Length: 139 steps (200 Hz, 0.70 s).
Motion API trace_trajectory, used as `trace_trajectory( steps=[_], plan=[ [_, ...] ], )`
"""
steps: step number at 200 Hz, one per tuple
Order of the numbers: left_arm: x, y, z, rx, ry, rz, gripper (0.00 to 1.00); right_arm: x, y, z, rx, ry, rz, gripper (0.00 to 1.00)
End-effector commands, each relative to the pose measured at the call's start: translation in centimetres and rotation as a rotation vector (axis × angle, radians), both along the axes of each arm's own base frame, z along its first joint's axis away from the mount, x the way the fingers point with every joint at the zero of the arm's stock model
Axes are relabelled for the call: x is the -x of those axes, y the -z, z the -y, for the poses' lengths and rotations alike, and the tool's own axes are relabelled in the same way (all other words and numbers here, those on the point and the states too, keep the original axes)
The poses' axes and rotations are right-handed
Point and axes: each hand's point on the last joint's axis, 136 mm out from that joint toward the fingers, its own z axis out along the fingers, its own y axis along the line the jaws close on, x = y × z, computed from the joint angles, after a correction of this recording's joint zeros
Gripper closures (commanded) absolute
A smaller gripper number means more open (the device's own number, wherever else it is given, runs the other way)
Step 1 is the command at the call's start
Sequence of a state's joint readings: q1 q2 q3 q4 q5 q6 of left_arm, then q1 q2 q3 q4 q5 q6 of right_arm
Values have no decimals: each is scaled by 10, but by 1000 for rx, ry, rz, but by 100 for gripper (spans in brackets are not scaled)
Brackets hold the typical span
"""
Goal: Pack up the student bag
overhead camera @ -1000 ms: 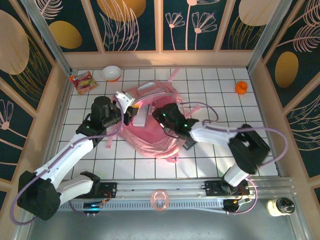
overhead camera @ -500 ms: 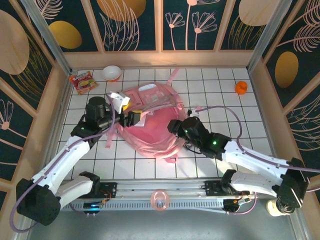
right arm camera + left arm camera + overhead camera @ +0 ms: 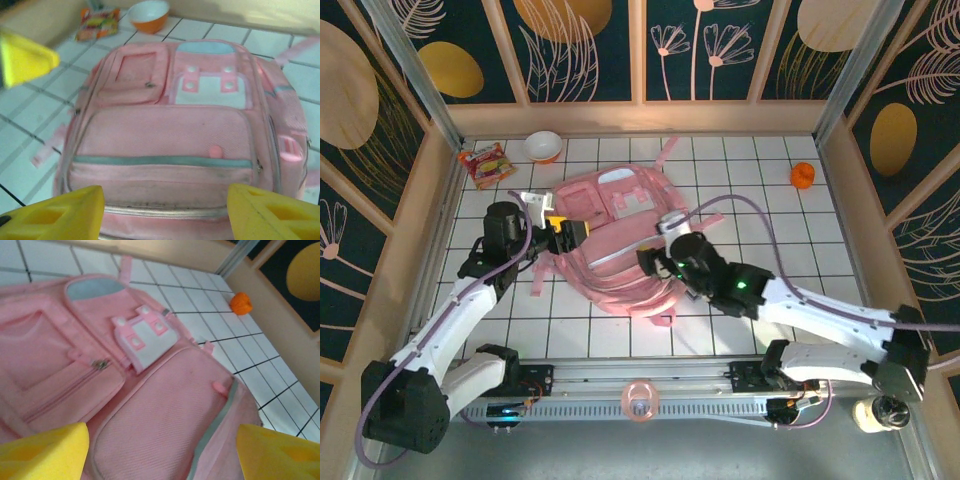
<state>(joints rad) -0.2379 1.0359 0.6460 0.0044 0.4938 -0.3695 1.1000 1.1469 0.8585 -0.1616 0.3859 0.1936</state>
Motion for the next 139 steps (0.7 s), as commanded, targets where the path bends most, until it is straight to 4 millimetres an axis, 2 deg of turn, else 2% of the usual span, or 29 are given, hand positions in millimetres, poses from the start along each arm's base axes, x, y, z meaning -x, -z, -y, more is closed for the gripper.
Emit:
trace_trajectory(
  steps=[1, 13, 26, 44, 54, 63, 77, 92, 118, 139],
  plan=[
    [-9, 29, -10, 31, -105, -120, 24, 8, 32, -35, 252, -168, 92, 33],
    [-13, 47, -17, 14, -158, -158, 27, 12, 61, -50, 316, -187, 68, 33],
    [-13, 61, -23, 7, -199, -183, 28, 13, 95, -56, 341, -160, 16, 34],
    [-13, 65, -27, 13, -229, -182, 27, 17, 142, -52, 327, -122, -66, 38],
    [-14, 65, -31, 6, -248, -179, 25, 20, 160, -49, 331, -114, -101, 39],
    [-15, 65, -36, -4, -266, -188, 24, 21, 168, -46, 354, -104, -121, 39],
    [-18, 69, -47, -12, -291, -223, 23, 22, 167, -45, 376, -98, -137, 37],
    [-22, 71, -53, 25, -278, -258, 23, 27, 157, -48, 358, -137, -145, 36],
    [-22, 73, -52, 77, -209, -302, 23, 31, 130, -48, 270, -143, -167, 35],
    [-22, 80, -56, 82, -189, -329, 23, 29, 103, -46, 111, -101, -270, 35]
  ],
)
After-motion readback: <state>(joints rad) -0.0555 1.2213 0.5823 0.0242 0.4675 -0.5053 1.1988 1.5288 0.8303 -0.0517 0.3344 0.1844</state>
